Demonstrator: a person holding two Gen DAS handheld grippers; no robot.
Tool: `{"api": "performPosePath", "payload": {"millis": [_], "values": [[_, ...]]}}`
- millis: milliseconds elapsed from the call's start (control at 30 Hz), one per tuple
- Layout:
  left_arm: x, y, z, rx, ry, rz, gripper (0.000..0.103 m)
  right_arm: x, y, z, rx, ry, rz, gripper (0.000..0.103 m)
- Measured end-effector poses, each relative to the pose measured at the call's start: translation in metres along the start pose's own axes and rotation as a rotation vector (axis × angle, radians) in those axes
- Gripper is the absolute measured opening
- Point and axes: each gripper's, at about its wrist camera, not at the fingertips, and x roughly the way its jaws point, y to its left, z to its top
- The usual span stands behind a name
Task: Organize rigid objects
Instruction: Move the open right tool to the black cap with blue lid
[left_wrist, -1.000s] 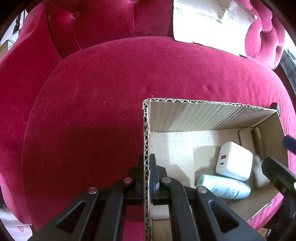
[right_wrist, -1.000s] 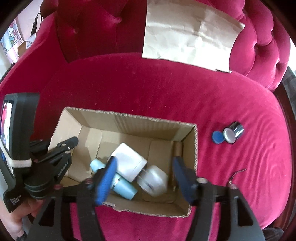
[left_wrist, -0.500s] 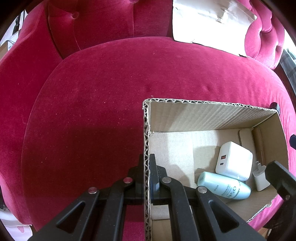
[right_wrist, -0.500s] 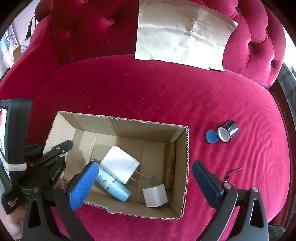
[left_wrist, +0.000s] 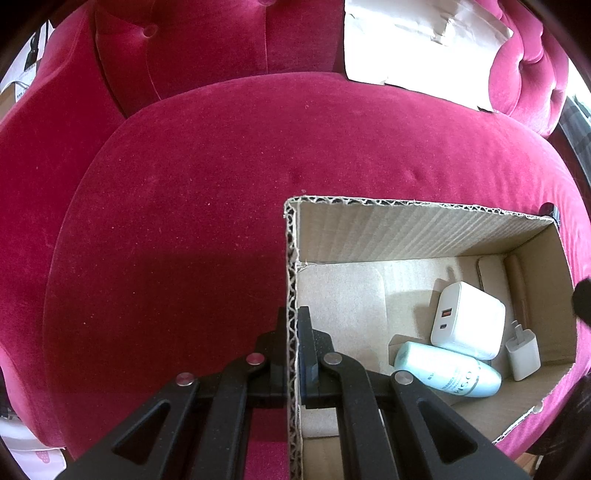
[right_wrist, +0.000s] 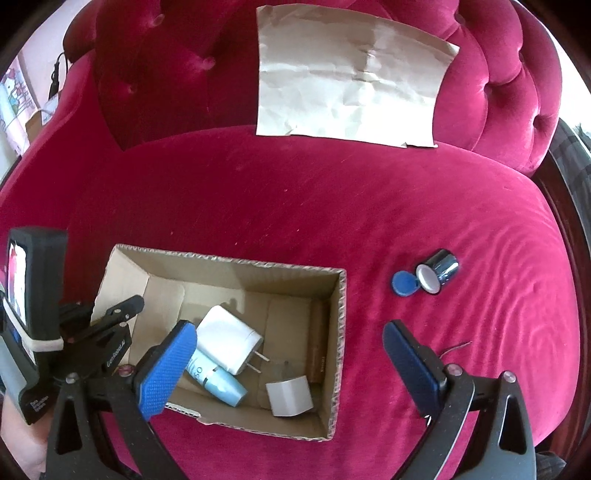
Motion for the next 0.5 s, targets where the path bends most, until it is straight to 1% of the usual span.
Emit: {"api": "performPosePath", "payload": {"millis": [300,500], "values": [[0.002,-0.001,-0.001,-0.004,-0.002,-0.001,0.003,-0.007,-0.035,0.011,0.047,-0.027,-0.016,0.103],[0.003,-0.004,-0.001,0.006,-0.004,0.006,0.003,-0.005,-0.066,0.018,0.084,-0.038,-0.048,0.103]]}}
